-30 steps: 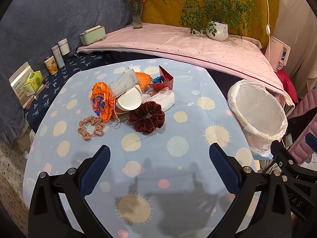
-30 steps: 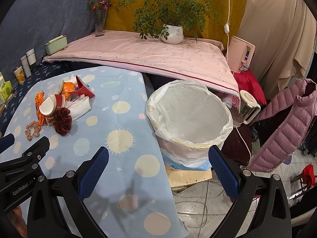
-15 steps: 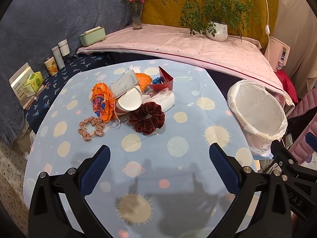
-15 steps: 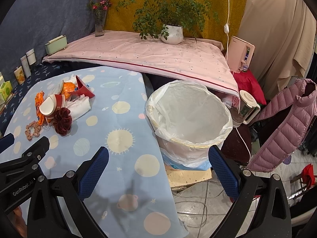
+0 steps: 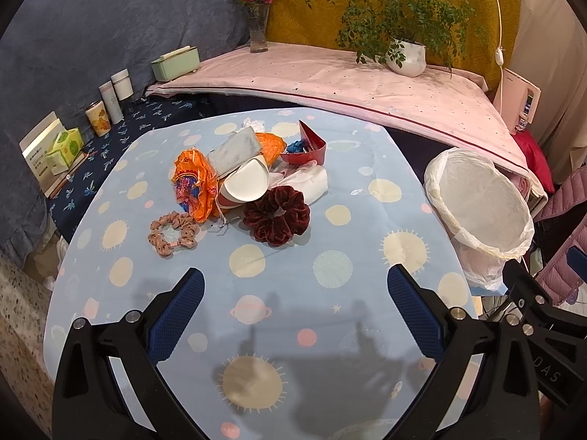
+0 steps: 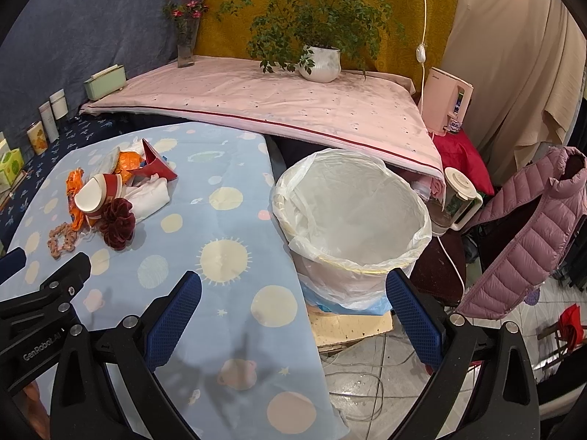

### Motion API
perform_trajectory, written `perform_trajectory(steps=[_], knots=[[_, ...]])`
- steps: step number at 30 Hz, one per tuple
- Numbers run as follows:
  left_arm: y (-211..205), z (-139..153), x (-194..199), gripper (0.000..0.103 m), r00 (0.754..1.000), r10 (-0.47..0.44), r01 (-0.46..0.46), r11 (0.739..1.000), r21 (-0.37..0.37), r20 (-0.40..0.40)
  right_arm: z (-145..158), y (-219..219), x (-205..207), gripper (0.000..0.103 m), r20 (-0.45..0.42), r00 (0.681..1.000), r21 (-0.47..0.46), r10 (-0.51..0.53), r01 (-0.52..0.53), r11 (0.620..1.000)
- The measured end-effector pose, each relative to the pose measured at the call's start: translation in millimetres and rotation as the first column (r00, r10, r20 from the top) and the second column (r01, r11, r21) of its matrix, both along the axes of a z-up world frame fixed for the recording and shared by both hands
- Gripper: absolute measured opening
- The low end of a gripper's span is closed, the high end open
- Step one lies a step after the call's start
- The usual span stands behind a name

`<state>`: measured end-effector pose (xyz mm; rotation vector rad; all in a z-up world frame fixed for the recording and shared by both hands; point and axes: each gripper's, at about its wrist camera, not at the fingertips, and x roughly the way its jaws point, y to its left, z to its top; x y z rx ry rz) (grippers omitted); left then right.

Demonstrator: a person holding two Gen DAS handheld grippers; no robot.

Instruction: Collect trash

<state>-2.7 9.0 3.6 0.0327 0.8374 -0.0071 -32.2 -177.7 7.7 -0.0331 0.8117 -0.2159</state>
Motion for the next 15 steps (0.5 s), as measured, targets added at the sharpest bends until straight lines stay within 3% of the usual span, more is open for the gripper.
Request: perform_trajectory(steps=[15], knots=[[9.3,-1.0,-4.3,0.095,1.0,0.023,-0.023,1.0,-0.008,-0.013,-6.7,9.5,-5.2,0.096,-0.002,1.0,-0.011,0.018,-0.018,1.0]])
